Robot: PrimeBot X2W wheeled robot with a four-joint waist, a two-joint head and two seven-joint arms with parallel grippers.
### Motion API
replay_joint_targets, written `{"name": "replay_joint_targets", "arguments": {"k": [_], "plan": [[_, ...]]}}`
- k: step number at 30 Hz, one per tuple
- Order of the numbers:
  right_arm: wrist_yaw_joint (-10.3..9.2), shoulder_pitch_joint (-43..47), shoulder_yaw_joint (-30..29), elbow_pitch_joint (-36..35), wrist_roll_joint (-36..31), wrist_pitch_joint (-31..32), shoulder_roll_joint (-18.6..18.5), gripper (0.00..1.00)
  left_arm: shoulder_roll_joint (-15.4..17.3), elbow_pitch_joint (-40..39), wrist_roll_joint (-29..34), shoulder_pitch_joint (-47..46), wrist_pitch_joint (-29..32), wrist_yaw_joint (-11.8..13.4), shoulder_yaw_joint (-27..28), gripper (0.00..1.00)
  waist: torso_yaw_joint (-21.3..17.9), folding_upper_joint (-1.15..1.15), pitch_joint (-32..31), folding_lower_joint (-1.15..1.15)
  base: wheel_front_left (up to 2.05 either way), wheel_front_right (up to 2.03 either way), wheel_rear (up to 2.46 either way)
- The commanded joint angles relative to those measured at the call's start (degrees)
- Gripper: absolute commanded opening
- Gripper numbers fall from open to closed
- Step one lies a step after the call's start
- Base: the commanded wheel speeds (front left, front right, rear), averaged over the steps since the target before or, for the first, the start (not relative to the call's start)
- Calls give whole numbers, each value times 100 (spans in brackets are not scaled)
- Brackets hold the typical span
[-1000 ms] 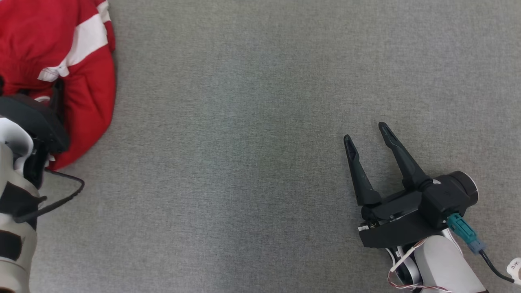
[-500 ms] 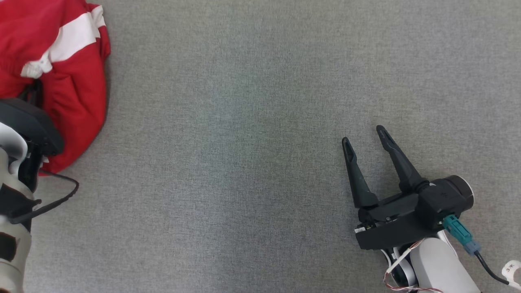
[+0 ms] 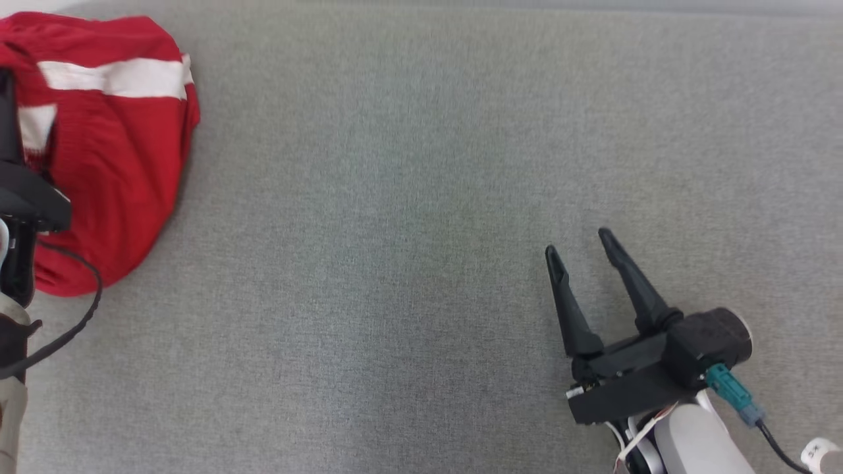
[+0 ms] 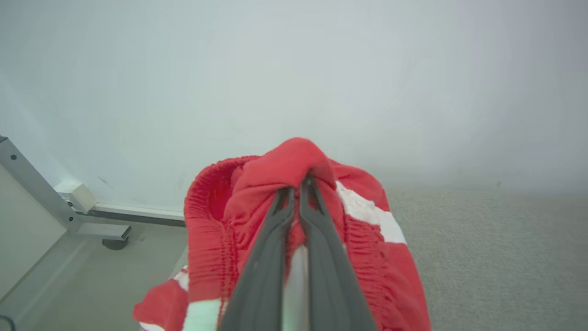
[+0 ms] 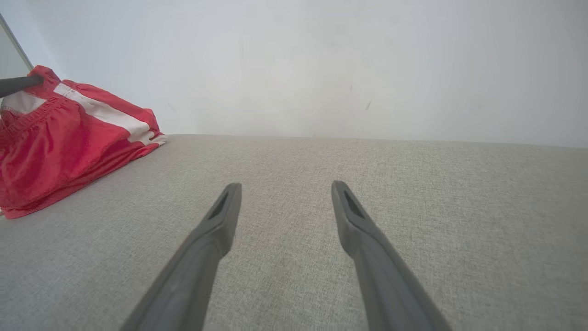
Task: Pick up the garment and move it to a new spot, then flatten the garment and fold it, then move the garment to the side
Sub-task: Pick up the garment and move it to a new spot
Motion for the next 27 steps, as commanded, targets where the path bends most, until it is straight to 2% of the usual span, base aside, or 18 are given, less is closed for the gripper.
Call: {"name": "replay_joint_targets", "arguments": {"k": [1,10,16,27], "plan": [[2,94,13,23,60,-14,31,100,50,-198,-73,154,-72,-24,22,0,-45,0,-230,0,0,0,0],[2,314,59,87,124,-13,148,100,29,-1809,-88,749,-59,60,32,0,-287,0,-893,0,0,0,0],[2,470,106,130,166,-14,223,100,-18,-2815,-177,1124,351,73,-82,0,-544,0,-1311,0,0,0,0],[2,708,181,168,227,-15,301,100,-458,-4185,-501,1596,1138,71,-521,0,-1249,0,-1796,0,0,0,0]]}}
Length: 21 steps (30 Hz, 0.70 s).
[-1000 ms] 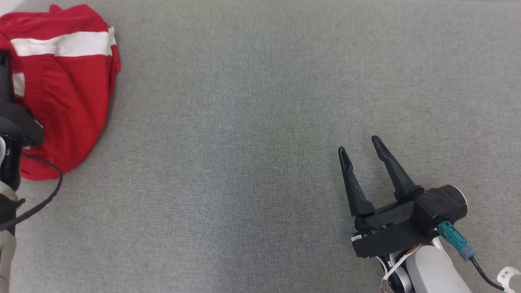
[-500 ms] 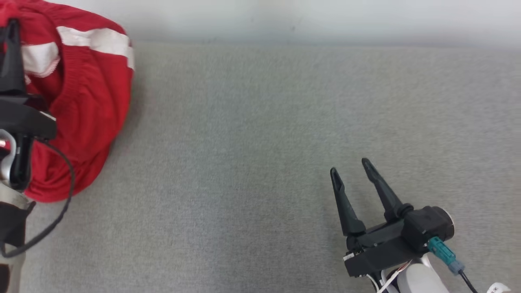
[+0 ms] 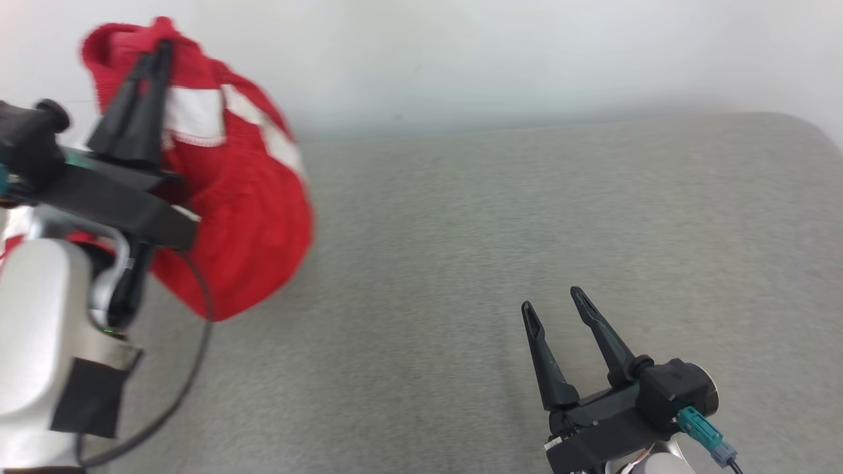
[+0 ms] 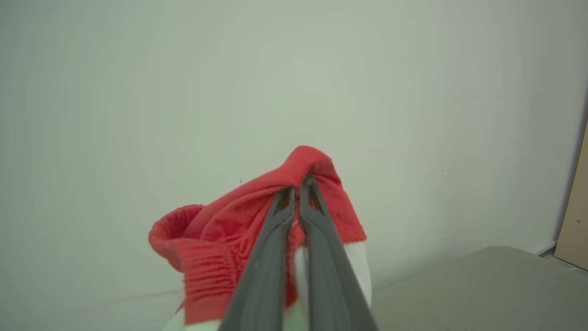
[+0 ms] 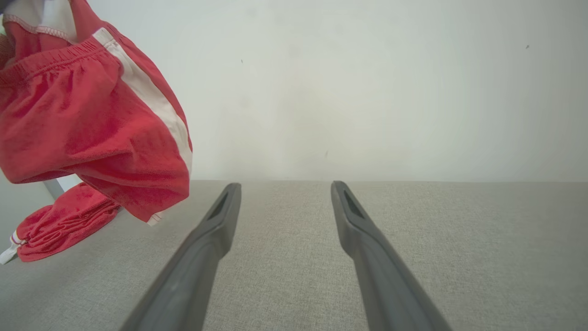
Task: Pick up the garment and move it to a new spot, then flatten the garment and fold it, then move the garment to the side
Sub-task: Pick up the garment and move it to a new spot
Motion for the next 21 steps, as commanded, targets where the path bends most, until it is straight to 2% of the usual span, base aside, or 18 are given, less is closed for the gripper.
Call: {"name": "replay_joint_targets", "arguments": {"k": [1,6,12,17,21], "plan": [[2,75,7,-2,31,-13,-7,100,-108,-141,-59,107,45,14,-74,0,-432,1,-251,1,0,0,0],[2,36,32,-14,44,-13,1,100,-414,-442,-96,173,69,48,-332,0,-889,1,-256,1,0,0,0],[2,18,41,-17,44,-14,-8,100,-810,-390,5,170,-24,111,-739,0,-1388,1,-191,1,0,0,0],[2,25,26,-60,30,-14,-14,100,-914,-58,210,336,-178,220,-973,0,-1703,1,-89,1,0,0,0],[2,50,-15,-115,16,-14,-31,100,-962,324,349,610,-397,347,-1115,0,-1802,1,33,1,0,0,0]]}}
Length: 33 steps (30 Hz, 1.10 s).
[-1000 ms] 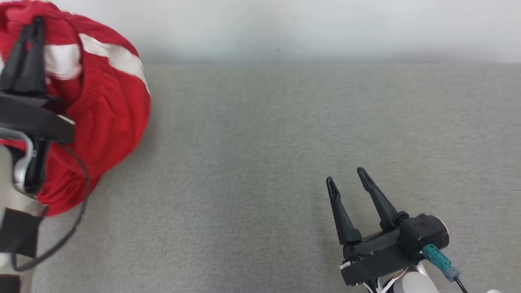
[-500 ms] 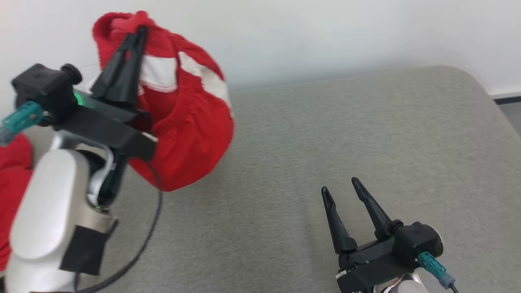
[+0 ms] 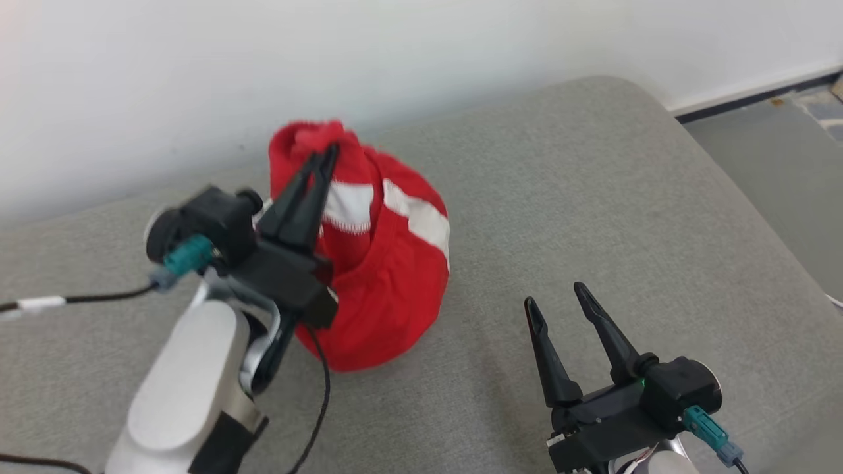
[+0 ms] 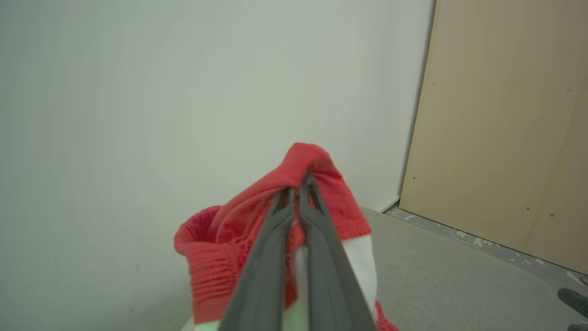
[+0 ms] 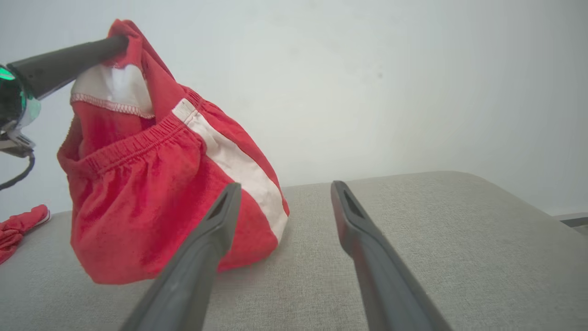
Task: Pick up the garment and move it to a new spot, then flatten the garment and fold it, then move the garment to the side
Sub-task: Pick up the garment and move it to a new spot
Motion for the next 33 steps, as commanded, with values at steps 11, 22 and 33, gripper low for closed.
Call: {"name": "replay_joint_targets", "arguments": {"k": [11,22,33], "plan": [[2,-40,-22,-61,-30,-14,-85,100,-125,1763,300,612,-585,-26,-537,0,-22,0,340,1,0,0,0],[2,-82,145,3,26,-14,-83,100,-327,3293,558,149,-851,56,-956,83,-19,0,253,1,0,0,0],[2,87,108,-69,59,-13,-133,100,-234,1991,469,631,-891,274,-395,100,372,0,-124,1,0,0,0]]}}
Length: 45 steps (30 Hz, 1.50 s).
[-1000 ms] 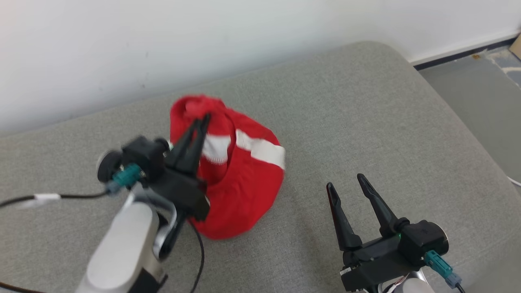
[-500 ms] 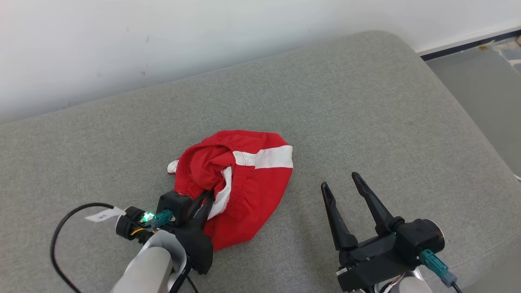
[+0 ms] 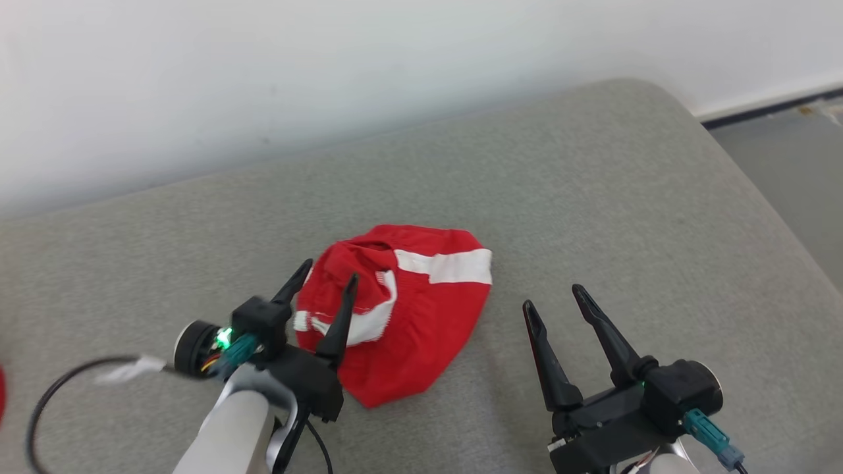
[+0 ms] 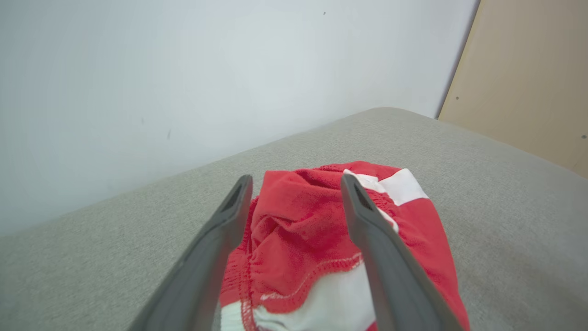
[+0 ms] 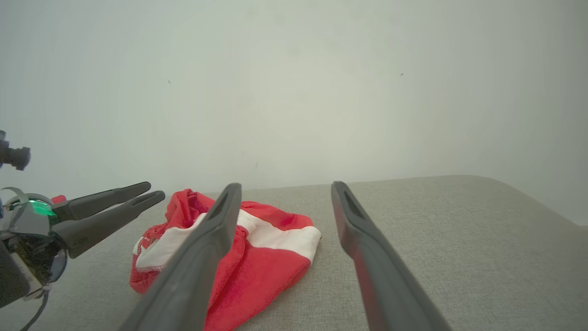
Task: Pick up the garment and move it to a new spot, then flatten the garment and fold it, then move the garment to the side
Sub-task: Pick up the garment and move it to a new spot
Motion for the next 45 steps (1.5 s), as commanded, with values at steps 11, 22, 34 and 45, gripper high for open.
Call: {"name": "replay_joint_targets", "arguments": {"k": [11,22,34,45], "plan": [[2,250,-9,-53,106,-14,-63,100,116,-2468,-108,1966,-25,189,965,100,936,0,-561,0,0,0,0],[2,608,-230,-84,151,-14,-25,100,-37,-3682,57,3411,-25,201,1772,100,1497,0,-951,0,0,0,0],[2,1134,-417,-110,156,-14,-25,100,-137,-3891,410,4381,-26,51,2195,100,1615,0,-1215,0,0,0,0],[2,1208,-468,-99,141,-14,-15,100,-164,-3925,748,4454,-26,-86,2349,100,1587,0,-1208,0,0,0,0]]}}
